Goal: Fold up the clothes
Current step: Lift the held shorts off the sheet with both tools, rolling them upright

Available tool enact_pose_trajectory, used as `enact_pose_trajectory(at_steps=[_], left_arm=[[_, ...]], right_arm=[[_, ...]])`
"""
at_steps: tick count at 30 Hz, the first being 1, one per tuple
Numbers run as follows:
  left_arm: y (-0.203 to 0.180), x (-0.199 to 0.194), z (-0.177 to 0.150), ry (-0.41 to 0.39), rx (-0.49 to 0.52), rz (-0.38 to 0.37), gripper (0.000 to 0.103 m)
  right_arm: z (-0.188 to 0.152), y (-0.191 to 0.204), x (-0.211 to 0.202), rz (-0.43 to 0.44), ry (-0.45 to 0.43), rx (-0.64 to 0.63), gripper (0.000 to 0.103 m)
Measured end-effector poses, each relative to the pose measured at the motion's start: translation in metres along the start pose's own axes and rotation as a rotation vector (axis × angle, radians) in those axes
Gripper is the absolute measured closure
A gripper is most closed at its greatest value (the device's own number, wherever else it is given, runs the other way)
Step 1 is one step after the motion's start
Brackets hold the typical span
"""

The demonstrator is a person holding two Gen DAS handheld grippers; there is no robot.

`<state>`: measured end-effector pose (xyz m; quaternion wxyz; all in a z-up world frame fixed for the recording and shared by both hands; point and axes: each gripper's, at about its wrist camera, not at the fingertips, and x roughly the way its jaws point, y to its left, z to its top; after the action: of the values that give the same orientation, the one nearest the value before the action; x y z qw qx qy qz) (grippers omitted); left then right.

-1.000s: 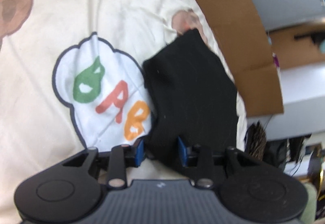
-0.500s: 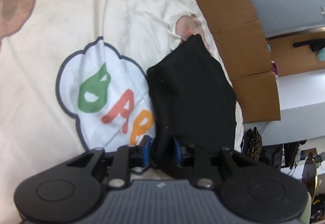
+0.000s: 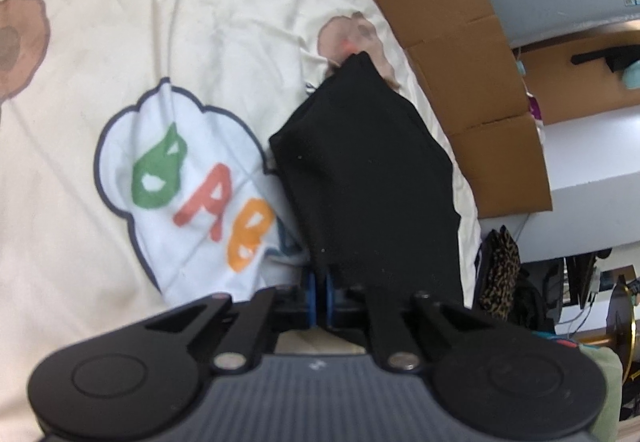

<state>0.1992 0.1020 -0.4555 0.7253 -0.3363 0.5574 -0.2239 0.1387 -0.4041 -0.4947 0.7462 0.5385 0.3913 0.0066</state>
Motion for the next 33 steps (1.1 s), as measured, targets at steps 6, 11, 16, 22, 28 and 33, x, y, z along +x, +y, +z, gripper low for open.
enact_pose_trajectory(at_steps=[6,11,16,22,28,33], left_arm=[[-0.009,-0.01,-0.008,0.045,0.014,0.026,0.099],[-0.007,-0.027,-0.013,0.065,0.021,0.054,0.099],[-0.004,-0.049,-0.025,0.072,0.016,0.097,0.099],[0.003,-0.078,-0.042,0.049,-0.02,0.155,0.099],[0.01,-0.105,-0.061,0.045,-0.063,0.188,0.099],[0.013,-0.101,-0.081,0.1,-0.094,0.209,0.099]], right_arm=[[0.004,0.007,-0.013,-0.016,0.014,-0.027,0.097],[-0.008,0.008,-0.021,-0.028,0.054,-0.026,0.097],[-0.026,0.01,-0.024,-0.043,0.107,-0.032,0.097],[-0.045,0.019,-0.023,-0.034,0.188,-0.074,0.097],[-0.058,0.027,-0.022,-0.038,0.255,-0.108,0.097],[-0.053,0.033,-0.026,-0.045,0.257,-0.147,0.097]])
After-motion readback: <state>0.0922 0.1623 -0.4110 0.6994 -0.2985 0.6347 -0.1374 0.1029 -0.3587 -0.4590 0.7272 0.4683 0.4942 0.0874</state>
